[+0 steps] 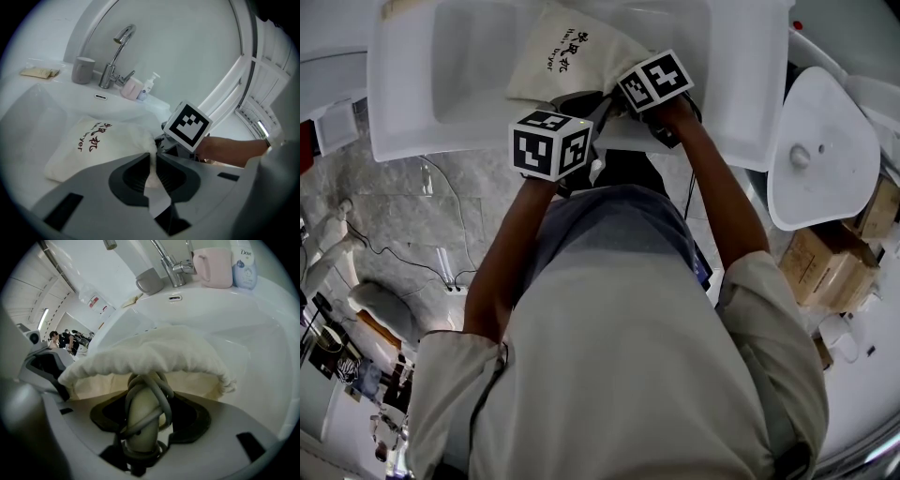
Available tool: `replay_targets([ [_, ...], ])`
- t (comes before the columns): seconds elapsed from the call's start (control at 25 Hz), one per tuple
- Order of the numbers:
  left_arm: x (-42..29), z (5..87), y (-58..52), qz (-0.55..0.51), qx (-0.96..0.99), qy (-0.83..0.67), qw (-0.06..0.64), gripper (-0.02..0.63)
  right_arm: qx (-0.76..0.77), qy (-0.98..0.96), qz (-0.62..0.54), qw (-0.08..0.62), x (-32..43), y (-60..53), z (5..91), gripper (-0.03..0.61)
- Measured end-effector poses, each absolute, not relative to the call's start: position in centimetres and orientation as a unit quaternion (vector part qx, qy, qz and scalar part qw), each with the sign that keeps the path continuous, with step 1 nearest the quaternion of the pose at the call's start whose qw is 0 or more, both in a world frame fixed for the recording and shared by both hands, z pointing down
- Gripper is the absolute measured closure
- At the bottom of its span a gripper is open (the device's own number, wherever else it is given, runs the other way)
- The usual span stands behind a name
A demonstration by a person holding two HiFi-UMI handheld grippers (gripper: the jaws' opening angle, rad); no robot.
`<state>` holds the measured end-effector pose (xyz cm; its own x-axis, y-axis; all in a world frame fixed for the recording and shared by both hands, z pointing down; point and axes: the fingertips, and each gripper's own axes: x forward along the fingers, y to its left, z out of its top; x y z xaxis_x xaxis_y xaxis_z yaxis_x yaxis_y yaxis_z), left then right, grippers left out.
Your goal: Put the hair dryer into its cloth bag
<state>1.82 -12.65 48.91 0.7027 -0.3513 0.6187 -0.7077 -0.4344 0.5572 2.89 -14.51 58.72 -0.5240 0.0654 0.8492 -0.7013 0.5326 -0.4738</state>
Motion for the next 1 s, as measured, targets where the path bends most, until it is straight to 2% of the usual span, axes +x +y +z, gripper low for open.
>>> replay_targets([
  [1.0,2.4,48.0,-12.6,0.191,0.815,-0.316,0.447,0.569,0.233,-0.778,0.401,0.424,1.6,-16.0,60.2,0.325],
])
